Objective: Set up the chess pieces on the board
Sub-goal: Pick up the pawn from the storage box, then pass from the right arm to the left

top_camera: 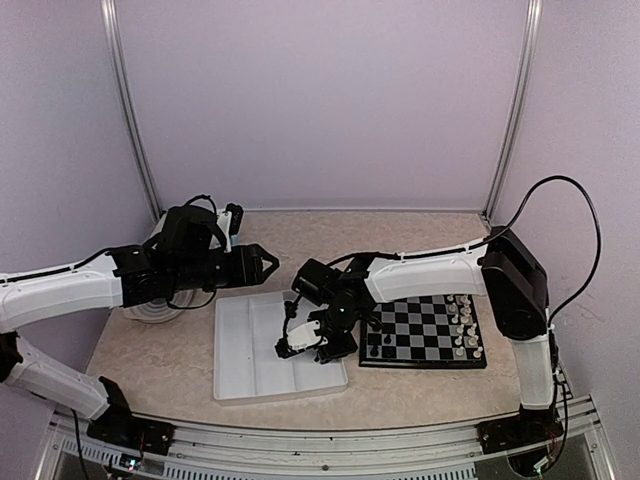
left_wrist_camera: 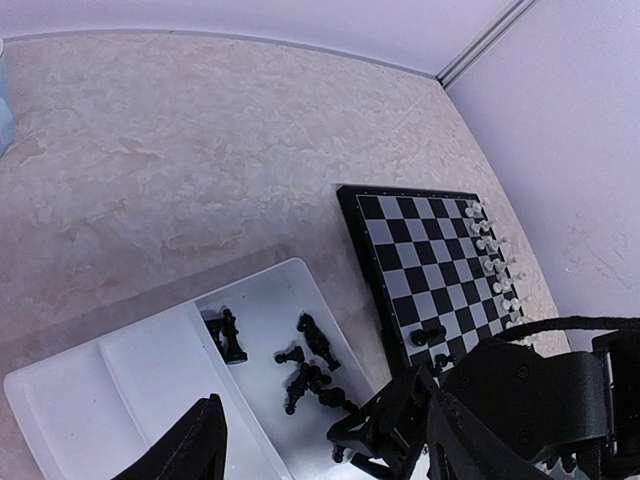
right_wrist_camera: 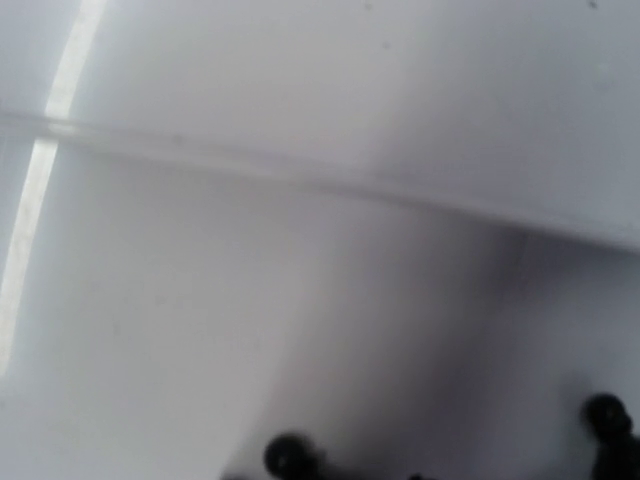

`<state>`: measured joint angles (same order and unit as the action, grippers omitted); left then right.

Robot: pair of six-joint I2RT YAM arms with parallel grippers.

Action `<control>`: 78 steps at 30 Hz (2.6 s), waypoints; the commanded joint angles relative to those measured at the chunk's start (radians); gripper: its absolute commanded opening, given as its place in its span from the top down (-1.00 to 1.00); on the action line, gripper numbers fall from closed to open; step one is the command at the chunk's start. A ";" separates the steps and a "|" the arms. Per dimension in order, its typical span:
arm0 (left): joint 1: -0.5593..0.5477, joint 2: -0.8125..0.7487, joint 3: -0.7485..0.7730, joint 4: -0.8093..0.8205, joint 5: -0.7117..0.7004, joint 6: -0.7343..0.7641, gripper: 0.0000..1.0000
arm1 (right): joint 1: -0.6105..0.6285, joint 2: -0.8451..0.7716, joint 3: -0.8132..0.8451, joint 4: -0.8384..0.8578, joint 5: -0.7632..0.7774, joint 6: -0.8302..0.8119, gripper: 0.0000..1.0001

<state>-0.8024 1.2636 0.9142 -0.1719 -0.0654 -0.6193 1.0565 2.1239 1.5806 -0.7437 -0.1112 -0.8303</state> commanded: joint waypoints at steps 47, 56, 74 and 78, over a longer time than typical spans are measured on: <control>-0.014 0.057 -0.028 0.212 0.120 -0.097 -0.31 | -0.235 -0.293 -0.042 0.139 -0.390 0.391 0.92; -0.073 0.188 0.043 0.302 0.219 -0.163 -0.22 | -0.238 -0.342 -0.081 0.168 -0.350 0.411 0.92; -0.076 0.281 0.053 0.384 0.327 -0.233 0.26 | -0.240 -0.364 -0.074 0.182 -0.328 0.428 0.92; -0.075 0.281 0.049 0.393 0.333 -0.233 0.41 | -0.240 -0.367 -0.076 0.184 -0.328 0.428 0.92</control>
<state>-0.8734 1.5406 0.9413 0.1761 0.2447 -0.8516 0.8135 1.7859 1.5059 -0.5739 -0.4408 -0.4156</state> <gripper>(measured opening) 0.317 0.116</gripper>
